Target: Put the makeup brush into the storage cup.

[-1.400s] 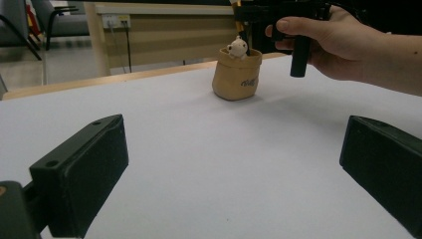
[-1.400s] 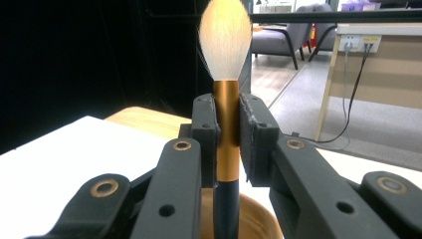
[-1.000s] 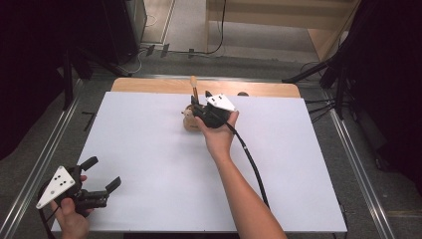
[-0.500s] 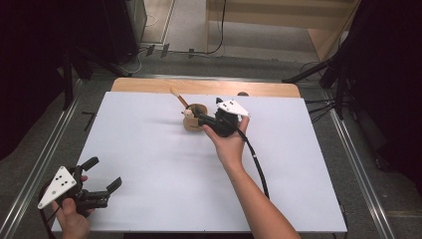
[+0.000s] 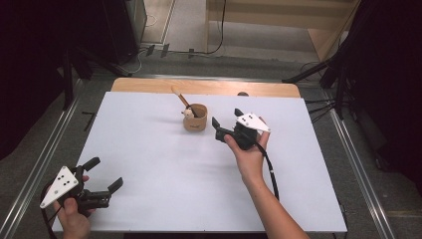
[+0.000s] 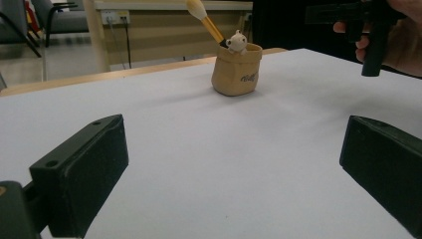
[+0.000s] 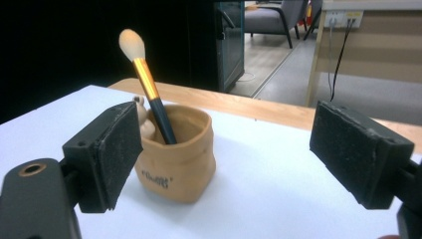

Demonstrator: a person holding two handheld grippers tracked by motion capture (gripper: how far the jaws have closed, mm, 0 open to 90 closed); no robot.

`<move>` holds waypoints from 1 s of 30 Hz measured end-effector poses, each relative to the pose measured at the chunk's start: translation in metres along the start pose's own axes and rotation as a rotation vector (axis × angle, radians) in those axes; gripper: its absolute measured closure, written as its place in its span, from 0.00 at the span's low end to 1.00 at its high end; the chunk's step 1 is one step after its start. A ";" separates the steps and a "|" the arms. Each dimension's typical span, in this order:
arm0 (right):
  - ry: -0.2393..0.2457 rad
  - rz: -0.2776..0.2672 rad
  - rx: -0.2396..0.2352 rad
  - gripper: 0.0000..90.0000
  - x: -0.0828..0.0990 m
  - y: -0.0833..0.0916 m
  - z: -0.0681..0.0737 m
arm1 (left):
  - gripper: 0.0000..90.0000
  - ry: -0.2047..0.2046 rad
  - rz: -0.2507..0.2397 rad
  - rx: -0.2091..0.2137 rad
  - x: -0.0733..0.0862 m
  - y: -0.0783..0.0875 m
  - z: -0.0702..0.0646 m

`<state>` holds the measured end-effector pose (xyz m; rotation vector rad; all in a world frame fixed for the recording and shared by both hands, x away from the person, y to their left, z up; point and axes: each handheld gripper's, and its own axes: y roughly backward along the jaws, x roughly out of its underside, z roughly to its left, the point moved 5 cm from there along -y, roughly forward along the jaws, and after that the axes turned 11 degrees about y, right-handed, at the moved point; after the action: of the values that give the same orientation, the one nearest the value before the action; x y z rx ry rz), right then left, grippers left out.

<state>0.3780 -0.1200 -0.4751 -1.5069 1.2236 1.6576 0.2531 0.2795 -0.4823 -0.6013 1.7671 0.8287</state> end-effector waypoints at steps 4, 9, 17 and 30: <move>-0.004 -0.005 -0.001 0.15 0.006 0.011 -0.005 | 0.00 -0.001 0.002 0.000 0.000 0.000 0.000; -0.009 -0.003 0.002 0.14 0.014 0.023 -0.012 | 0.00 -0.001 0.003 -0.002 0.001 0.000 0.000; 0.019 0.006 0.016 0.14 0.030 0.044 -0.023 | 0.00 -0.001 0.004 0.000 0.001 -0.001 -0.001; 0.033 0.002 0.004 0.09 0.046 0.080 -0.035 | 0.00 -0.003 0.009 -0.003 0.002 -0.002 -0.001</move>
<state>0.3140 -0.1920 -0.4986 -1.5369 1.2450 1.6365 0.2534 0.2778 -0.4843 -0.5948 1.7673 0.8383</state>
